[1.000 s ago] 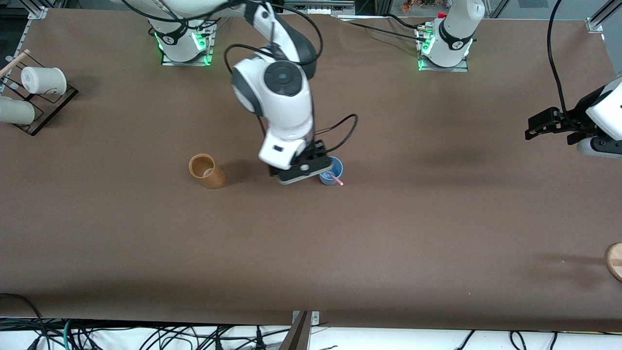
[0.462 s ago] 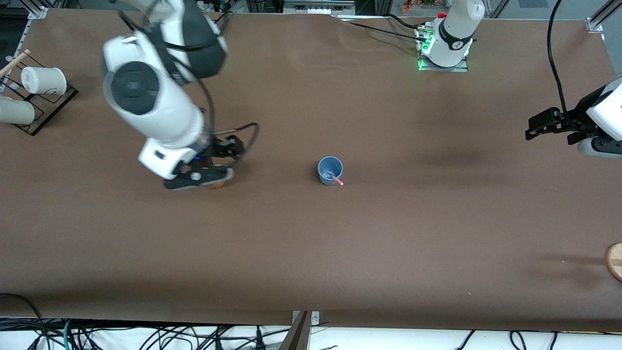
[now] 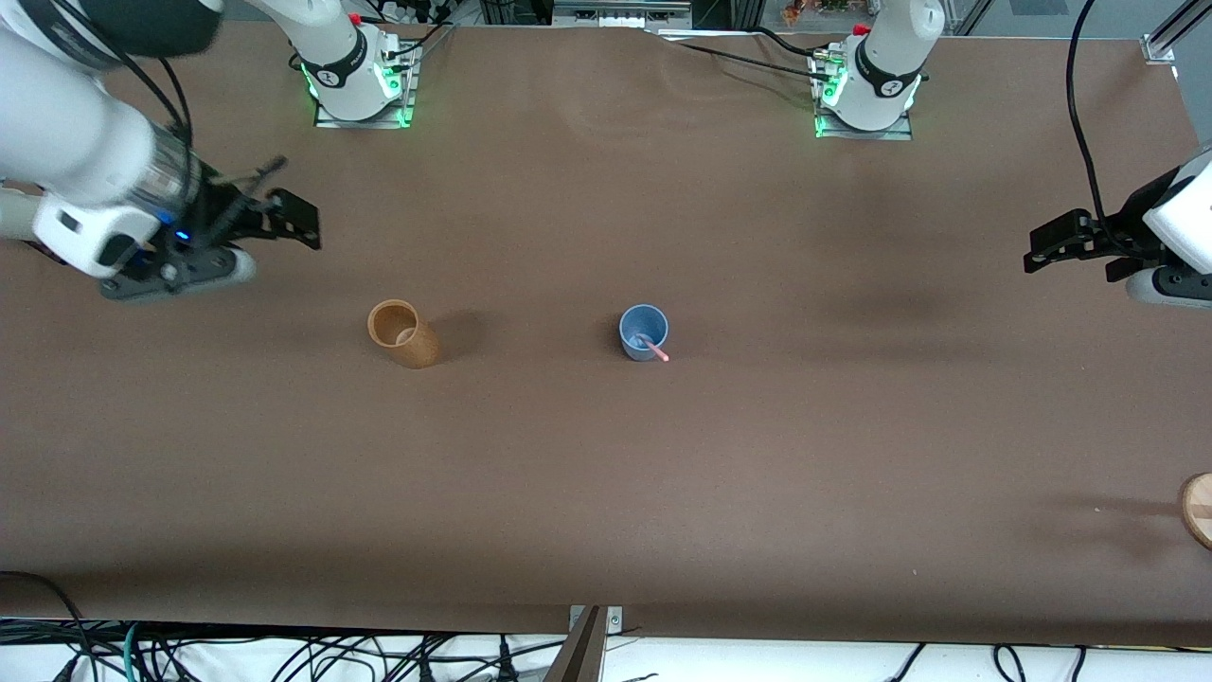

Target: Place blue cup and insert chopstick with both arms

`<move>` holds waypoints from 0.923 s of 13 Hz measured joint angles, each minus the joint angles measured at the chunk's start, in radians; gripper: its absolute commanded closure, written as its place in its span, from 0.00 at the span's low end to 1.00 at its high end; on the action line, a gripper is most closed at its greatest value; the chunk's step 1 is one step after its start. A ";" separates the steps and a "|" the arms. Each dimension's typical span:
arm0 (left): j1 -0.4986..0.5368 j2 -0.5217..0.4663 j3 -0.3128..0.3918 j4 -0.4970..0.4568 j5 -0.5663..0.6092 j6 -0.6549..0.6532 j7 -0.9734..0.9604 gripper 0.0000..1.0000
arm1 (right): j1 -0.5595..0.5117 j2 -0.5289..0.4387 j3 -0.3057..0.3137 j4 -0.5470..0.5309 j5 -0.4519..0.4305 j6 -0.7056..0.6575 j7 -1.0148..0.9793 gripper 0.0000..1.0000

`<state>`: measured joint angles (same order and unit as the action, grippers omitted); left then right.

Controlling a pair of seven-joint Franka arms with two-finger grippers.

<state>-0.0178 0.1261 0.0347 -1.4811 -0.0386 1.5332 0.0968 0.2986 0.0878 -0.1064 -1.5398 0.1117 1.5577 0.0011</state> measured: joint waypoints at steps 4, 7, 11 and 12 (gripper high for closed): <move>0.000 0.000 0.000 0.000 0.000 0.000 0.000 0.00 | -0.011 -0.115 0.005 -0.138 -0.035 0.047 -0.020 0.00; 0.000 0.000 0.000 0.000 0.000 0.000 0.000 0.00 | -0.010 -0.113 0.010 -0.139 -0.060 0.059 -0.020 0.00; 0.009 0.000 0.004 0.000 0.000 0.000 -0.002 0.00 | -0.007 -0.112 0.016 -0.126 -0.092 0.061 -0.020 0.00; 0.011 0.000 0.004 0.000 0.000 0.000 -0.002 0.00 | -0.007 -0.112 0.017 -0.125 -0.093 0.061 -0.020 0.00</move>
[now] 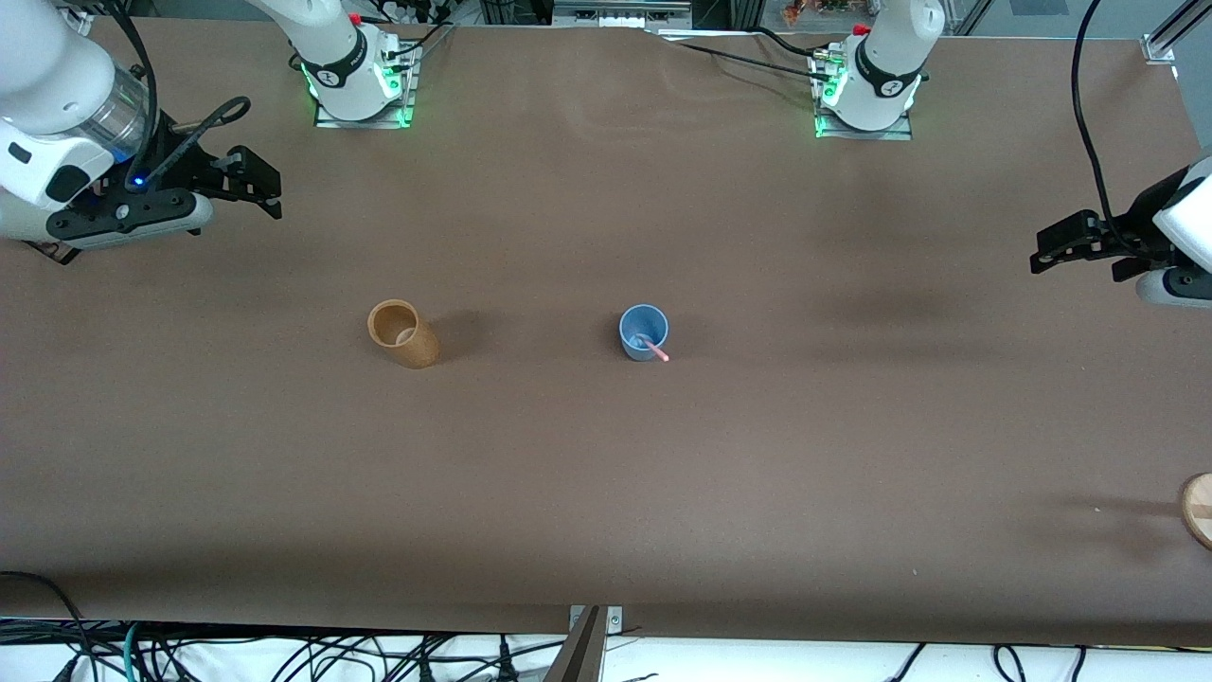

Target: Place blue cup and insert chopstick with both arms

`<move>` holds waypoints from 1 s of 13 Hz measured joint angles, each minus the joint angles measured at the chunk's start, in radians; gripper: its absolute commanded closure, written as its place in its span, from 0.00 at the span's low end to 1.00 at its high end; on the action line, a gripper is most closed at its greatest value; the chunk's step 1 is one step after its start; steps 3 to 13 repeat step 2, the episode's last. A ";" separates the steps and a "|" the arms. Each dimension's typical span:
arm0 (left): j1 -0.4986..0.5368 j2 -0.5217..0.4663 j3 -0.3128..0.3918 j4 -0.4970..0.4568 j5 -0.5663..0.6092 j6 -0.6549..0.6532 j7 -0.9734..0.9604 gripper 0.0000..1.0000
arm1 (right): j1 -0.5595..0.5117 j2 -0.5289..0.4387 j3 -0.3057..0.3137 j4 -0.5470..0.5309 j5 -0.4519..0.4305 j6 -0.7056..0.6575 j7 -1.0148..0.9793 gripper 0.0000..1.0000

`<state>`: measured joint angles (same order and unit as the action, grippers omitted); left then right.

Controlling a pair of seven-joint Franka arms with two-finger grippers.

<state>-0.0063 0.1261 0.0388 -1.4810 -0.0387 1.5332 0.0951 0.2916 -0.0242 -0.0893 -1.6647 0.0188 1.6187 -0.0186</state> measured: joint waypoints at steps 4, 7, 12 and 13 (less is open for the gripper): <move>0.003 0.000 0.000 0.000 0.000 0.000 0.000 0.00 | 0.001 0.000 0.002 0.000 0.000 -0.008 0.000 0.00; 0.003 0.000 0.000 0.000 0.000 0.000 0.000 0.00 | 0.001 0.000 0.002 0.000 0.000 -0.008 0.000 0.00; 0.003 0.000 0.000 0.000 0.000 0.000 0.000 0.00 | 0.001 0.000 0.002 0.000 0.000 -0.008 0.000 0.00; 0.003 0.000 0.000 0.000 0.000 0.000 0.000 0.00 | 0.001 0.000 0.002 0.000 0.000 -0.008 0.000 0.00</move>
